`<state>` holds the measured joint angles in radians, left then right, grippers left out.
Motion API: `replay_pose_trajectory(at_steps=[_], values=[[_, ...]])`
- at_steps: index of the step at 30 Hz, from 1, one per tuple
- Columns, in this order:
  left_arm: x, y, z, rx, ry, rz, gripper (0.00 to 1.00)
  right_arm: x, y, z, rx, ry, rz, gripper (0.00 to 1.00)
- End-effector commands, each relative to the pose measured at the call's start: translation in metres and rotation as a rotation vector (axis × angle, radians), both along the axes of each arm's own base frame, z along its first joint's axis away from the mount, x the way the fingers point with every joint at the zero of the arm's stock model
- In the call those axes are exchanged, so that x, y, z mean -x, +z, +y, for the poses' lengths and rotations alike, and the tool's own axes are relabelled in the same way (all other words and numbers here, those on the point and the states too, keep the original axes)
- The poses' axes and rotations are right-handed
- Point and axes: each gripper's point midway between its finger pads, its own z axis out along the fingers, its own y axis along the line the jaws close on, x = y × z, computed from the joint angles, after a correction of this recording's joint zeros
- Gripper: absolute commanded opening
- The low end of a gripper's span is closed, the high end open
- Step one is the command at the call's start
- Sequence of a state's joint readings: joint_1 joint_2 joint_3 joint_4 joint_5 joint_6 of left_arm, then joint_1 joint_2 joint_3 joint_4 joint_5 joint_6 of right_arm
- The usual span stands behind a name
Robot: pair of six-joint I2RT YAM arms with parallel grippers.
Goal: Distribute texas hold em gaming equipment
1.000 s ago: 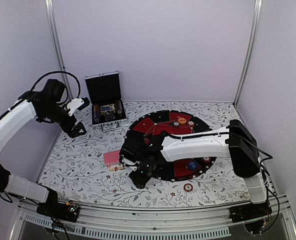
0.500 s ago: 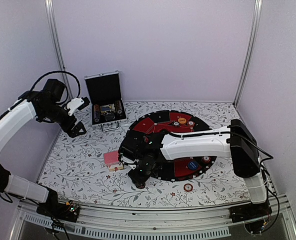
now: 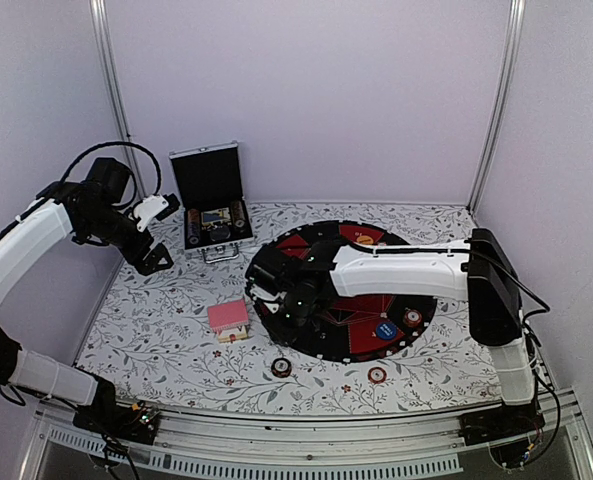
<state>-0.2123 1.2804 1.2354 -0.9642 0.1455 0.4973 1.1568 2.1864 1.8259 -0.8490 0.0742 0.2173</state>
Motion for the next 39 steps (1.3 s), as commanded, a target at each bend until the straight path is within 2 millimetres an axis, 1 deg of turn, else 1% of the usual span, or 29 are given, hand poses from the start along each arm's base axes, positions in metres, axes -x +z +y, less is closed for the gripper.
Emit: replay_pose_trajectory(at_steps=[1,6,9,12,16,28,32,39], values=[[0.001,0.011,-0.004,-0.002,-0.023,-0.026,1.00,-0.046,0.031,-0.010,-0.064,-0.067,-0.071,0.25],[0.001,0.011,-0.004,-0.003,-0.024,-0.026,1.00,-0.078,0.023,-0.020,-0.070,-0.118,-0.084,0.25],[0.001,0.010,-0.004,-0.005,-0.025,-0.024,1.00,-0.091,0.019,-0.020,-0.080,-0.137,-0.083,0.25],[0.001,0.009,-0.003,-0.008,-0.026,-0.023,1.00,-0.097,0.013,-0.020,-0.076,-0.141,-0.085,0.24],[0.001,0.008,-0.003,-0.013,-0.027,-0.023,1.00,-0.100,0.002,-0.020,-0.069,-0.141,-0.073,0.24],[0.000,0.006,-0.003,-0.017,-0.030,-0.021,1.00,-0.087,-0.021,-0.023,-0.066,-0.120,-0.022,0.24],[0.000,0.006,-0.002,-0.018,-0.030,-0.021,1.00,-0.086,-0.030,-0.023,-0.058,-0.116,-0.011,0.24],[0.001,0.007,-0.002,-0.022,-0.034,-0.024,1.00,-0.086,-0.039,-0.022,-0.050,-0.108,-0.007,0.24]])
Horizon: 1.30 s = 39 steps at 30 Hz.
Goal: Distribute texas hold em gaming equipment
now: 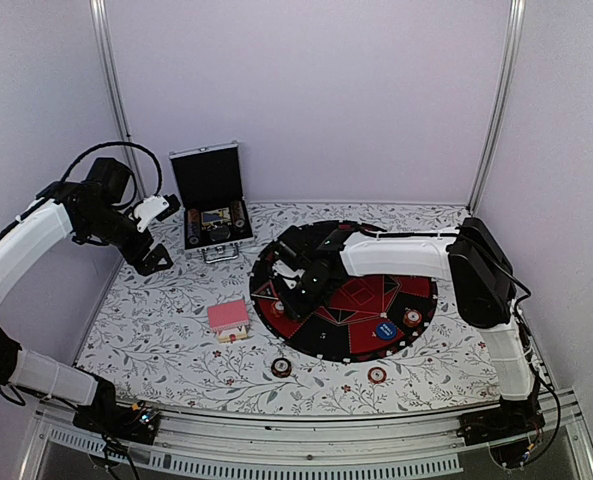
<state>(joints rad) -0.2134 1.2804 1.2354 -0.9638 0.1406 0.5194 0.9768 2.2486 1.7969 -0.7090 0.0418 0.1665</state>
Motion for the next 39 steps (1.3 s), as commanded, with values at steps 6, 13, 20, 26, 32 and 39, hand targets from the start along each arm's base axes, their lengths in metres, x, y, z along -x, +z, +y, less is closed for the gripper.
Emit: replay_pose_trajectory(at_steps=[6,13,20,26,32,39], values=[[0.000,0.010,-0.003,-0.007,-0.016,-0.021,1.00,0.000,-0.022,0.004,0.011,0.013,0.016,0.25],[0.001,0.009,-0.003,-0.006,-0.020,-0.017,1.00,0.001,-0.028,0.004,0.006,0.017,0.022,0.26],[0.001,0.010,-0.003,-0.006,-0.020,-0.019,1.00,0.000,-0.026,0.007,-0.005,0.020,0.011,0.35],[0.001,0.011,-0.003,-0.007,-0.022,-0.020,1.00,-0.004,-0.014,0.004,-0.005,0.008,-0.017,0.60],[0.002,0.011,-0.004,-0.001,-0.020,-0.018,1.00,-0.010,0.024,0.007,-0.050,-0.003,-0.070,0.63],[0.002,0.012,-0.004,-0.001,-0.023,-0.020,1.00,0.006,0.076,0.005,-0.115,-0.005,-0.102,0.71]])
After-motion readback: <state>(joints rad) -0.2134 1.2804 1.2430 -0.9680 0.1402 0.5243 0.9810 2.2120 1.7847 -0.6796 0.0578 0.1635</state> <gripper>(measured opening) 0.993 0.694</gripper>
